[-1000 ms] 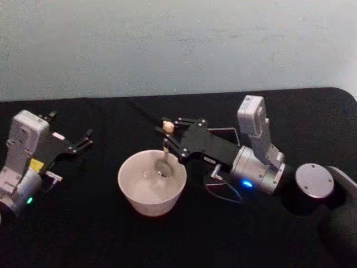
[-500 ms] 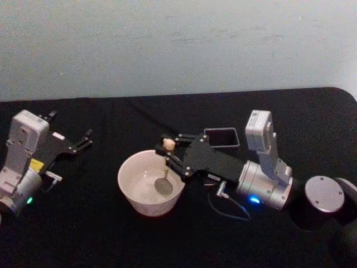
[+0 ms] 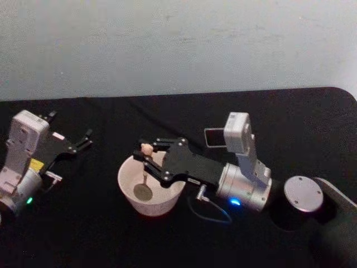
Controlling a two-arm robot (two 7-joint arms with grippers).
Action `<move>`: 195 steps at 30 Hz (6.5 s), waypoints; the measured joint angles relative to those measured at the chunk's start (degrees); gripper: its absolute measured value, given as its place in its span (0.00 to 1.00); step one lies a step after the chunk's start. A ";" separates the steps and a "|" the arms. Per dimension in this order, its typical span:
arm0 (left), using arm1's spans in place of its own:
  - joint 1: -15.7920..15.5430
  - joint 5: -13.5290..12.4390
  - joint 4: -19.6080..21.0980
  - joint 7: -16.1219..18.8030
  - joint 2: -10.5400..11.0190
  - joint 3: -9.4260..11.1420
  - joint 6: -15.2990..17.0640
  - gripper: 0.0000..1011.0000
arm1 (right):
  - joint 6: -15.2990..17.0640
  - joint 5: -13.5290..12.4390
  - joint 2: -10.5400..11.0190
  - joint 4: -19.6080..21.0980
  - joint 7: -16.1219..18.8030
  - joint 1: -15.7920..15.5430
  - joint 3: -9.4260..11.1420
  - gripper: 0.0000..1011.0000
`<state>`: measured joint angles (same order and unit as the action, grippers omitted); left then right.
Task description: Pick up the stirring spoon with one hand, stir inside the cup, then place it back in its original position.
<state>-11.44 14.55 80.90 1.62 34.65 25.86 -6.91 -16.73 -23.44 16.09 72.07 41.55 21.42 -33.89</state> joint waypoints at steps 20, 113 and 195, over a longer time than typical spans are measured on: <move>0.00 0.00 0.00 0.00 0.00 0.00 0.00 0.99 | -1.91 2.49 -3.16 -8.12 -2.81 4.64 1.55 0.21; 0.00 0.00 0.00 0.00 0.00 0.00 0.00 0.99 | -0.08 -2.54 2.59 4.03 -0.67 0.67 5.27 0.21; 0.00 0.00 0.00 0.00 0.00 0.00 0.00 0.99 | 12.19 -2.11 6.99 10.82 -15.55 -8.42 13.41 0.21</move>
<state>-11.43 14.55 80.90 1.62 34.65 25.86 -6.91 -4.54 -25.55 23.07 82.90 26.00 13.00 -20.48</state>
